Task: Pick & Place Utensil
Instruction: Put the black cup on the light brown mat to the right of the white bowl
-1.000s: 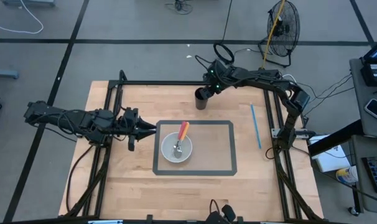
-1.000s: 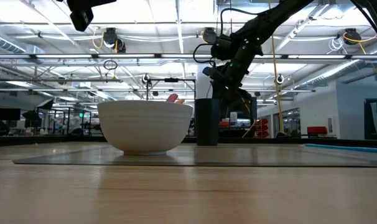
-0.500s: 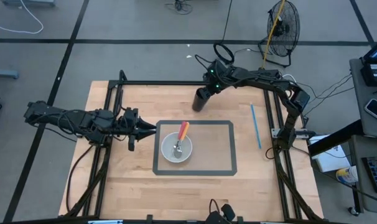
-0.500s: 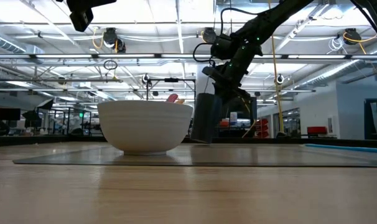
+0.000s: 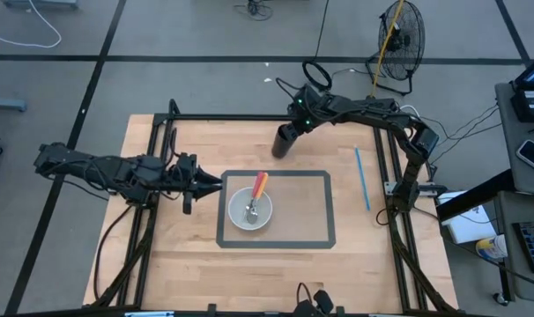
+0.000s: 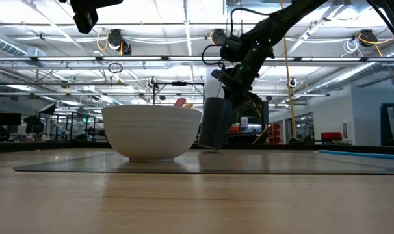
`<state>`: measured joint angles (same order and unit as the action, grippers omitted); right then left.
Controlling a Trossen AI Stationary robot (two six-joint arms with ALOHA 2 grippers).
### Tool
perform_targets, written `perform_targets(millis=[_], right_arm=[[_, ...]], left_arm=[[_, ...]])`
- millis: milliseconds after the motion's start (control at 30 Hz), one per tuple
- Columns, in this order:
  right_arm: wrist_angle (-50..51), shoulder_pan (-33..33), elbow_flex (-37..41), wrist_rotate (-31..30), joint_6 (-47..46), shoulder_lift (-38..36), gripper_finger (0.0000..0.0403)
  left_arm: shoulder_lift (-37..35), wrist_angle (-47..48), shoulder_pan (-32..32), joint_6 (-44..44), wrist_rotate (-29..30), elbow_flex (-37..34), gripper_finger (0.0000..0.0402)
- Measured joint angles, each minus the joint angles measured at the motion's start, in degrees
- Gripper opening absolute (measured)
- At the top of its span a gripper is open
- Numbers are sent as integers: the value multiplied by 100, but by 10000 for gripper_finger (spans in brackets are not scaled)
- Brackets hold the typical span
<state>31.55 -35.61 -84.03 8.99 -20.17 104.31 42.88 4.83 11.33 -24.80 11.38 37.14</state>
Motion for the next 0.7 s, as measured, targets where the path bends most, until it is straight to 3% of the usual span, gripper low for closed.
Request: perform_targets(millis=[300,700], right_arm=[[91,45,1,-17,44,-400,1],[823,132,-2,-188,136,-1779,1]], left_arm=[[261,5,0,-123,-86,1,113],[331,-225,0,49,-83,1,113]])
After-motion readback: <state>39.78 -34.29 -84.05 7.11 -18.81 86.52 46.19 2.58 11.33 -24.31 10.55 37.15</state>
